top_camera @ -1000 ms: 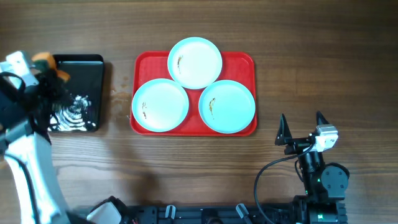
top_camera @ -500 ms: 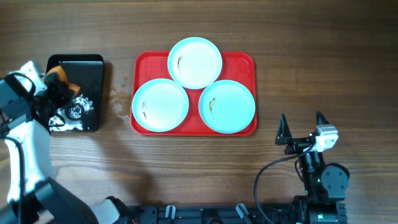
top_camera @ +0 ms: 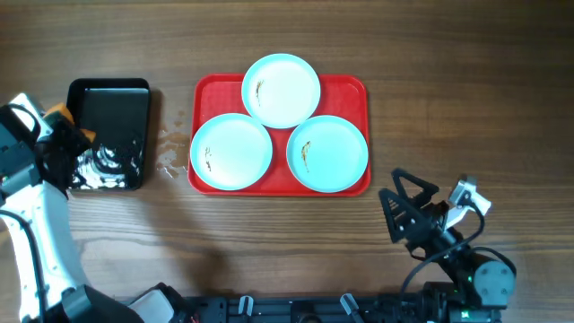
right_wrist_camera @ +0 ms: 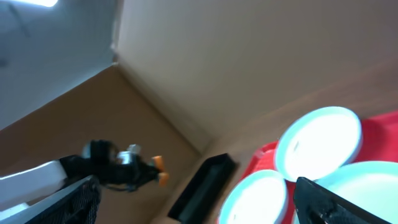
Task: Clean dirty plates on tray and stack at the side
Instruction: 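Reach the right gripper over the red tray to the plates, then scrub the left plate with the sponge in the left gripper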
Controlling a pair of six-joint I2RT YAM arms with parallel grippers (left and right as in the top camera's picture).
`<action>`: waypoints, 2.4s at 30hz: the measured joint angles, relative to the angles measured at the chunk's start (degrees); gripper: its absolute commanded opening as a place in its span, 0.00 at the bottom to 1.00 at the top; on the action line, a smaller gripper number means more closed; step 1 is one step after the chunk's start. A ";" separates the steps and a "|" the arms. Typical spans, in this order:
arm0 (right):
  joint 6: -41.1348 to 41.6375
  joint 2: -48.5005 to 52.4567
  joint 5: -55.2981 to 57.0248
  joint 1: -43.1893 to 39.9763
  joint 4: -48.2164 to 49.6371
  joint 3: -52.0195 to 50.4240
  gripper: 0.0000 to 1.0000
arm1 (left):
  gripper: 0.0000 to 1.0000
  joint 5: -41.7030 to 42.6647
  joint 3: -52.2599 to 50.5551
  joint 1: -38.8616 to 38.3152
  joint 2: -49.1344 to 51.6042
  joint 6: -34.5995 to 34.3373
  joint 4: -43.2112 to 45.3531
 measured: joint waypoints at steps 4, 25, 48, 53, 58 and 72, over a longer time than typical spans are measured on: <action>-8.57 9.64 -2.16 -0.02 -16.24 14.62 0.99 | 0.04 -1.11 0.00 0.00 0.26 0.04 1.29; -44.00 94.82 13.07 27.52 -56.52 83.69 0.69 | 0.04 -1.75 0.00 0.00 0.37 0.44 1.14; -36.33 121.02 34.62 40.57 -48.13 83.73 0.08 | 0.04 -0.42 0.00 0.02 0.37 0.44 0.81; -35.93 121.02 34.80 40.57 -48.04 83.73 0.04 | 0.04 7.52 0.00 0.02 0.37 0.44 1.20; -35.08 121.02 34.80 40.57 -48.02 83.73 0.04 | 0.04 20.20 0.00 0.04 0.37 0.39 1.70; -31.15 121.02 30.05 40.35 -49.05 83.73 0.04 | 0.04 25.70 -0.37 -27.19 9.29 -4.81 -4.83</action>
